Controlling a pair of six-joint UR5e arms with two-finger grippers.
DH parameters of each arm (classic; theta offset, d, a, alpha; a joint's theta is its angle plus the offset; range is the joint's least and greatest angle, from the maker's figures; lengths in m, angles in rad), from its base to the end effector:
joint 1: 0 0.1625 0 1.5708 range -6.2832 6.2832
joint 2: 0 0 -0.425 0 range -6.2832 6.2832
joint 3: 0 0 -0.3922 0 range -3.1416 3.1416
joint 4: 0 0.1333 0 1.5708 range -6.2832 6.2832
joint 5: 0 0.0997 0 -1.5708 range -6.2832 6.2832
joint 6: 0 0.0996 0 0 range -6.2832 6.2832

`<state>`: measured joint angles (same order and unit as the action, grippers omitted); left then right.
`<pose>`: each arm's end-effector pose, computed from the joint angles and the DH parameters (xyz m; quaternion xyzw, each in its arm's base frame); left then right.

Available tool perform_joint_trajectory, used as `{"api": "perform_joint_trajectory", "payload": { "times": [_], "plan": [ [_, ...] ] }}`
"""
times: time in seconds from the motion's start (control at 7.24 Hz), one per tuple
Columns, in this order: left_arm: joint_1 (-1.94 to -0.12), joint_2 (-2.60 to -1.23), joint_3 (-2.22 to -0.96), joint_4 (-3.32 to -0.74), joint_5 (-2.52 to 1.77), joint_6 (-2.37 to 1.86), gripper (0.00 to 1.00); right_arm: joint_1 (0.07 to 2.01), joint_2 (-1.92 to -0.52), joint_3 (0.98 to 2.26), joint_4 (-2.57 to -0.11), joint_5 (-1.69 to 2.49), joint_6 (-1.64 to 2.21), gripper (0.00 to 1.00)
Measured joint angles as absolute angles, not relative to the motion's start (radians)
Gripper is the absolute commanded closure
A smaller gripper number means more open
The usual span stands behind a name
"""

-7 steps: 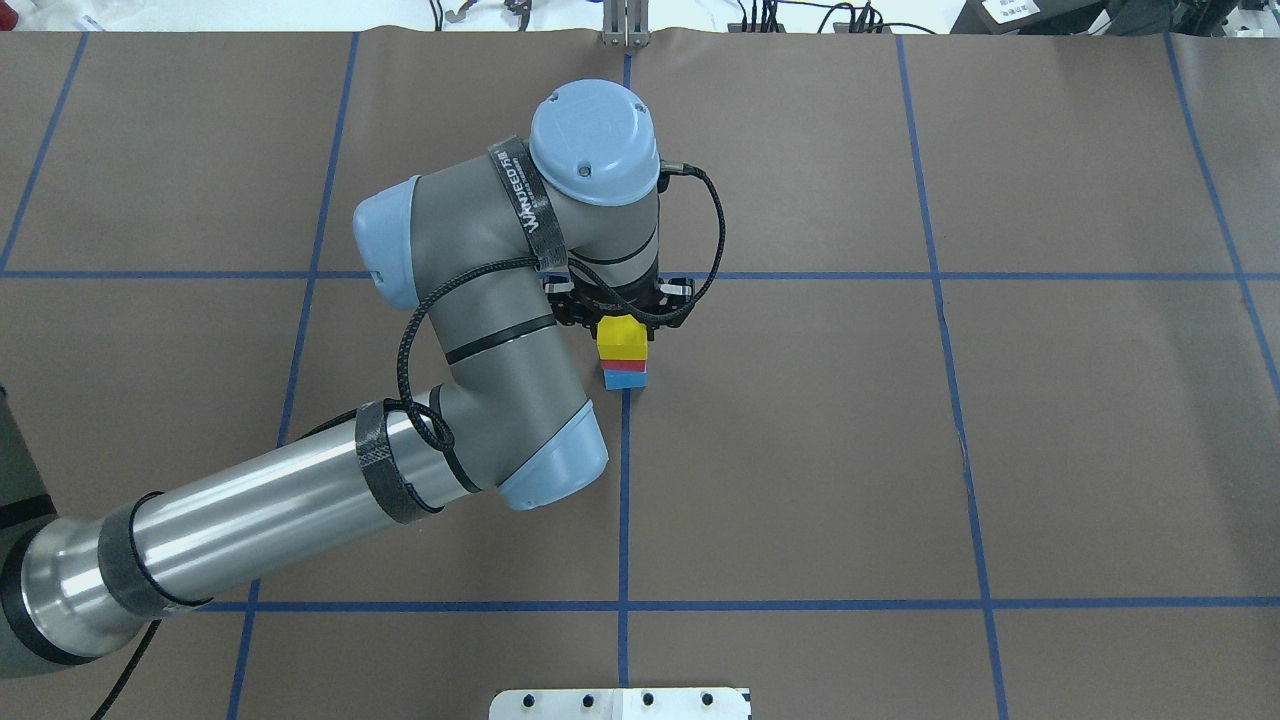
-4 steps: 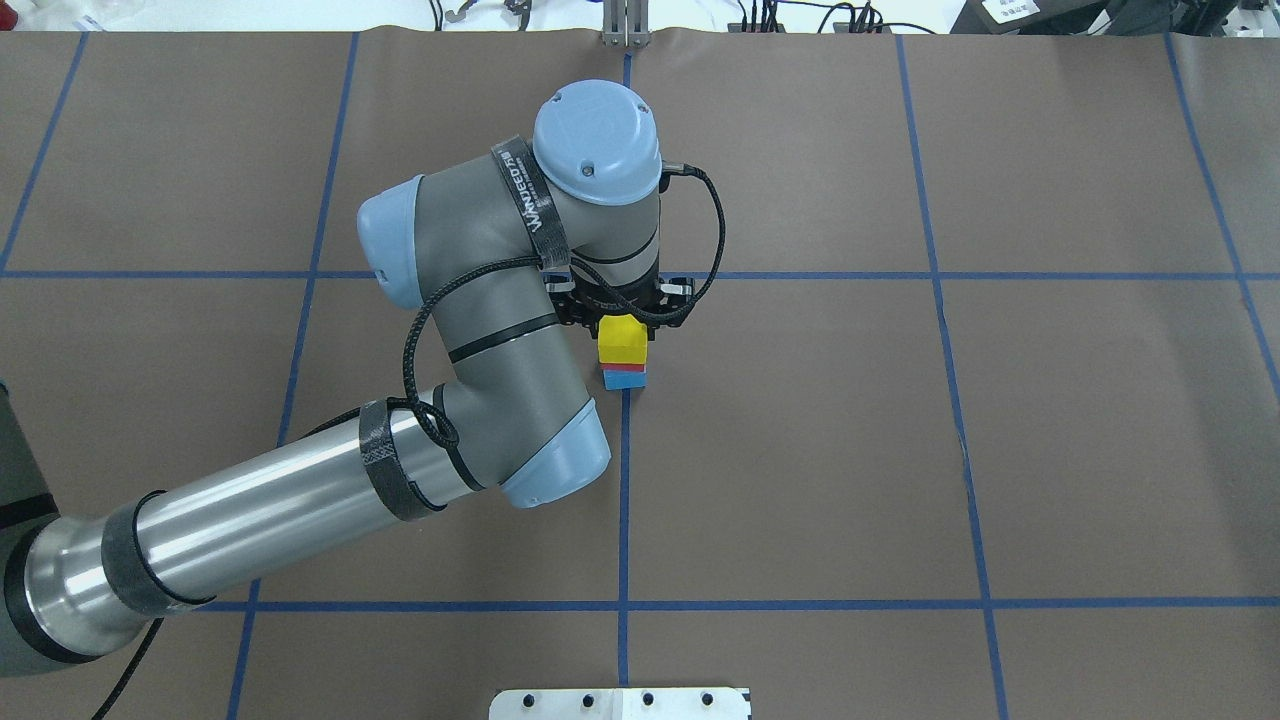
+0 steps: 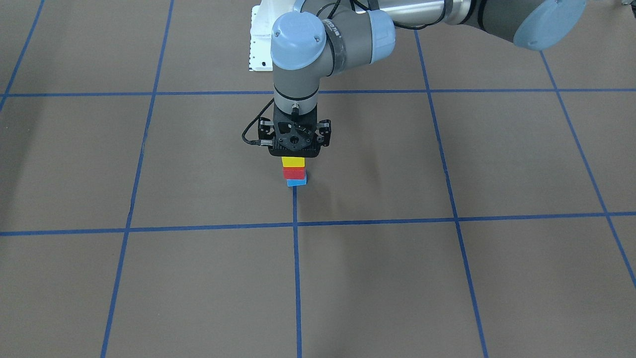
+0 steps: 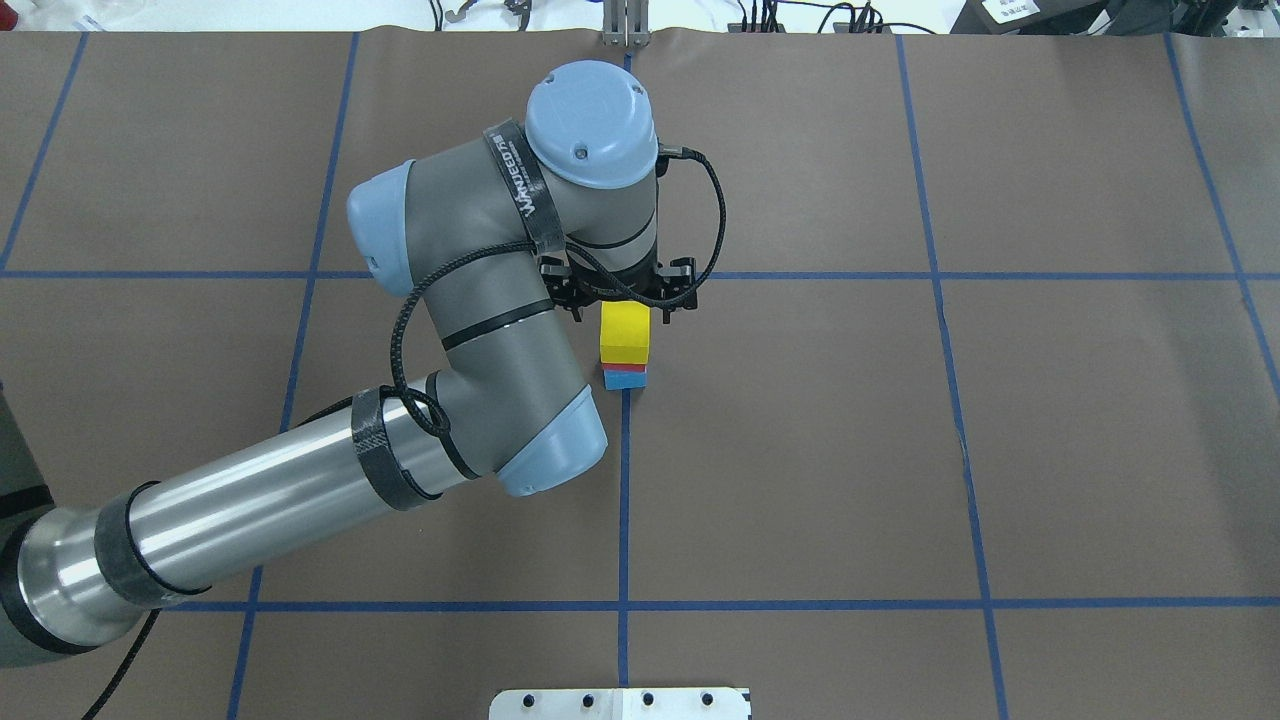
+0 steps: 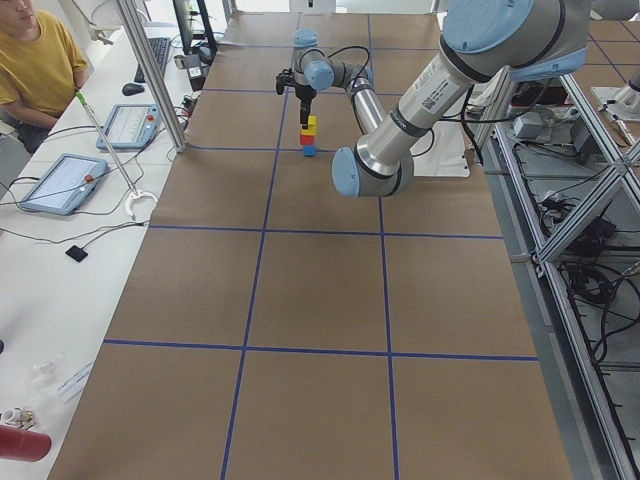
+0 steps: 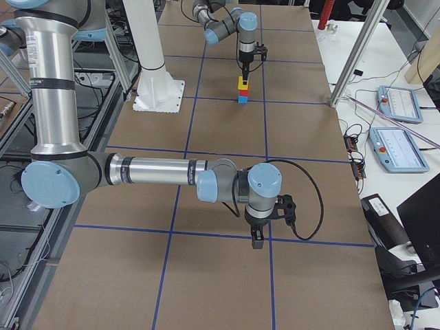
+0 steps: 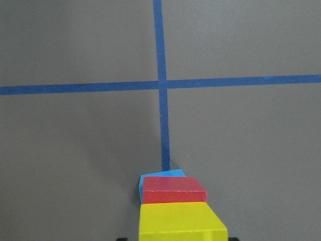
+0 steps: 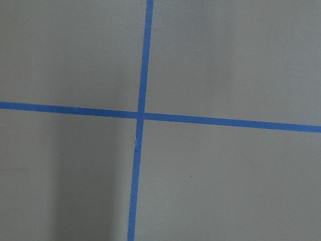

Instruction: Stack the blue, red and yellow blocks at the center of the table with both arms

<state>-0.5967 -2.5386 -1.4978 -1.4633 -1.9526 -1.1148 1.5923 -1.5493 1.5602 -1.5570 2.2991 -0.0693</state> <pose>0.5509 -0.4905 0.0922 0.0377 0.4137 0.0089 0.9096 0.0778 -0.5013 0.6550 0.0277 -0.3552 -0.0267 0.9340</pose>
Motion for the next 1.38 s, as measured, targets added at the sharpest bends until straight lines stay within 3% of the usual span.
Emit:
{"api": "perform_joint_trajectory", "payload": {
  "times": [0.28, 0.69, 1.1, 1.38],
  "plan": [
    [-0.679, -2.464, -1.642, -1.367, -1.99, -0.981, 0.0, 1.592, -1.558, 1.557, -1.557, 2.298, -0.08, 0.0],
    [-0.941, -2.097, -1.922, -1.32, -2.134, -0.521, 0.0, 1.596, -1.603, 1.589, -1.557, 2.298, -0.108, 0.0],
    [-1.307, -1.782, -1.917, -1.328, -2.217, 0.044, 0.0, 1.598, -1.613, 1.602, -1.557, 2.298, -0.106, 0.0],
    [-1.447, -1.622, -1.825, -1.362, -2.22, 0.156, 0.0, 1.598, -1.612, 1.604, -1.557, 2.298, -0.105, 0.0]
  ]
}}
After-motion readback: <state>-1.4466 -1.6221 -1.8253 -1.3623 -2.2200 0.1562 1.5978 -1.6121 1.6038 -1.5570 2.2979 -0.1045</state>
